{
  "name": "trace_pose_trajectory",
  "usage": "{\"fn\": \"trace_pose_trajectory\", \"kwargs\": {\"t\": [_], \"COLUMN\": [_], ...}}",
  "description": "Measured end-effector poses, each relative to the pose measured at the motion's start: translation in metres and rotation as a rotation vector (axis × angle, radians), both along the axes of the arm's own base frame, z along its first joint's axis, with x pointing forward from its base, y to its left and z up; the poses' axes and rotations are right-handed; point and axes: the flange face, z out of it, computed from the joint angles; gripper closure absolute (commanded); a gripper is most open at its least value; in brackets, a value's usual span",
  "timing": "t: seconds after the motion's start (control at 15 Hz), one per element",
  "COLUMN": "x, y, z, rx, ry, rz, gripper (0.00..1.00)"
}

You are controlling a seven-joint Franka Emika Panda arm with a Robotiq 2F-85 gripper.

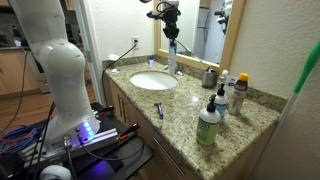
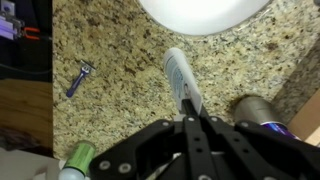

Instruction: Move all the bottles away from the sink

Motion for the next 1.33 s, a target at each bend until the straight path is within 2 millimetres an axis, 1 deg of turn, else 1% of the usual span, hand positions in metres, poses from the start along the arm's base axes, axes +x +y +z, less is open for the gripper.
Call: {"fn": "trace_pose_trajectory", "kwargs": {"t": [0.2, 0.27, 0.33, 0.47, 0.53, 0.73, 0.8, 0.93, 1.07, 1.27, 1.33], "x": [-0.007, -0.007, -0.007, -0.007, -0.007, -0.005, -0.007, -0.020, -0.043, -0.088, -0.106], "y": [-0.012, -0.015, -0.016, -0.013, -0.013, -0.012, -0.021, -0.064, -0.123, -0.209, -0.235], "z": [-0.044, -0.054, -0.060, -0.059, -0.058, -0.057, -0.054, -0.041, -0.023, 0.002, 0.008], "rx": [0.045, 0.069, 0.071, 0.070, 0.070, 0.076, 0.083, 0.120, 0.152, 0.161, 0.160], "ry": [-0.024, -0.039, -0.037, -0.036, -0.038, -0.047, -0.057, -0.100, -0.160, -0.239, -0.256], "rz": [-0.168, -0.220, -0.228, -0.223, -0.222, -0.230, -0.249, -0.330, -0.436, -0.603, -0.655], "gripper": [0.99, 0.97, 0.97, 0.97, 0.99, 0.99, 0.99, 0.99, 0.99, 0.99, 0.97]}}
